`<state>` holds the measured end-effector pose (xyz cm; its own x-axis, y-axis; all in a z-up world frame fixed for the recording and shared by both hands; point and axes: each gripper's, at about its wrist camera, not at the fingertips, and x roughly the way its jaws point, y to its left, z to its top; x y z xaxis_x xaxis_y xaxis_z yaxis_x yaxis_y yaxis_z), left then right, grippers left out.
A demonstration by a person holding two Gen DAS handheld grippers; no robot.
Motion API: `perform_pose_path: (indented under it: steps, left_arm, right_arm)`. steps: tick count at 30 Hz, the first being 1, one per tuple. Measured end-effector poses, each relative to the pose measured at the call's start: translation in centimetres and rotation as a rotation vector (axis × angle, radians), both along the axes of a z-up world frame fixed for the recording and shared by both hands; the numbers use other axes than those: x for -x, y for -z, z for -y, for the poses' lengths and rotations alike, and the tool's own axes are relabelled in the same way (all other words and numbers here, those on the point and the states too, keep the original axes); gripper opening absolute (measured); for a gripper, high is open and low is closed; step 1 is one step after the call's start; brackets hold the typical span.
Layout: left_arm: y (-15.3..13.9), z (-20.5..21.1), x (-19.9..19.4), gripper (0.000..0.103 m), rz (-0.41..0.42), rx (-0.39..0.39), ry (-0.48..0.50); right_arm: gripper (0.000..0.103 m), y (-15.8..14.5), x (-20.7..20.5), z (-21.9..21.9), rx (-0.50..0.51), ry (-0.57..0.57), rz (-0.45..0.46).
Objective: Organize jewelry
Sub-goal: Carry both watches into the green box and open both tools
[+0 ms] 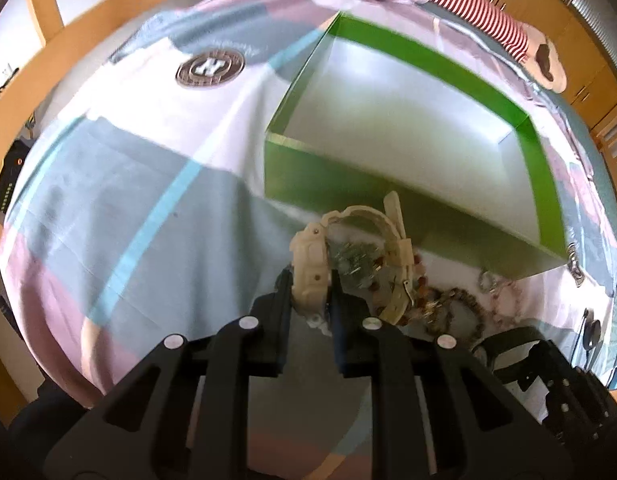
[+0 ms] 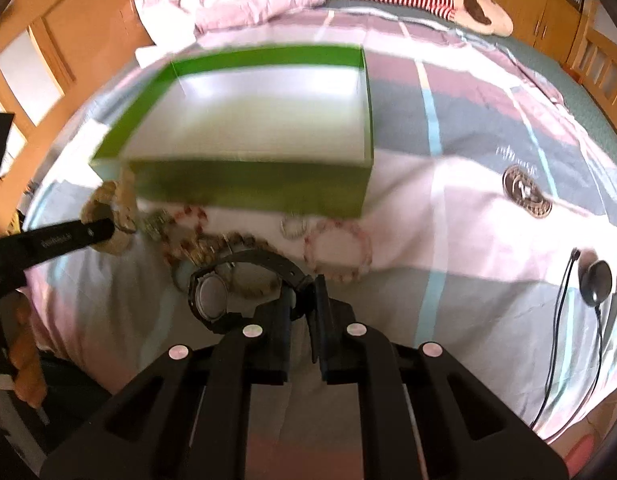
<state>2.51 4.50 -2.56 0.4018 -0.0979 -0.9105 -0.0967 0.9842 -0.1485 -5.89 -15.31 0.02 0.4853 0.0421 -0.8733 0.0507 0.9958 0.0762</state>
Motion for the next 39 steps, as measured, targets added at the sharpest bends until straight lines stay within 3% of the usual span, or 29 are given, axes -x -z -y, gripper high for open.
perform_pose_path:
  steps: [10, 15, 20, 23, 25, 26, 27, 28, 31, 34, 36, 39]
  left_arm:
    - [-7.5, 2.3, -5.1, 0.018, 0.133, 0.053, -0.009]
    - [-5.6, 2.6, -7.5, 0.018, 0.144, 0.065, -0.072]
    - [-2.7, 3.4, -8.7, 0.018, 0.133, -0.020, -0.047]
    - [-2.5, 3.5, -9.0, 0.019, 0.134, -0.017, -0.028]
    - [-2.9, 3.4, -8.9, 0.027, 0.154, -0.011, -0.026]
    - [-3.1, 3.3, -8.8, 0.038, 0.162, -0.003, -0.027]
    - [-3.5, 3.1, -8.5, 0.041, 0.179, 0.009, -0.032]
    - [-3.8, 2.8, -8.3, 0.041, 0.195, 0.013, -0.042]
    - [-5.0, 1.5, -7.1, 0.042, 0.261, -0.027, -0.114]
    - [-5.7, -0.6, -5.7, 0.057, 0.317, -0.090, -0.270]
    - [-5.8, -2.1, -4.9, 0.060, 0.325, -0.087, -0.353]
    - [-5.2, -2.9, -4.0, 0.061, 0.297, -0.051, -0.355]
  right_arm:
    - [0.011, -6.2, -4.6, 2.3, -0.022, 0.070, 0.180]
    - [0.011, -5.1, -7.9, 2.8, -0.021, 0.101, 0.167]
    - [0.011, -2.1, -10.2, 1.8, -0.026, 0.078, 0.114]
    - [0.012, -0.8, -11.2, 1.5, -0.043, 0.085, 0.087]
    - [0.030, -0.5, -11.3, 1.8, -0.062, 0.096, 0.074]
    - [0.037, -0.6, -11.2, 2.0, -0.073, 0.101, 0.078]
    - [0.047, -1.0, -10.8, 2.3, -0.078, 0.109, 0.096]
    - [0.050, -1.3, -10.6, 2.5, -0.072, 0.116, 0.113]
    - [0.050, -2.1, -9.9, 3.5, -0.008, 0.162, 0.153]
    - [0.050, -1.3, -9.8, 5.3, 0.012, 0.222, 0.115]
    - [0.050, -0.5, -9.5, 6.1, -0.007, 0.236, 0.085]
    - [0.050, 0.1, -8.1, 6.8, -0.031, 0.251, 0.066]
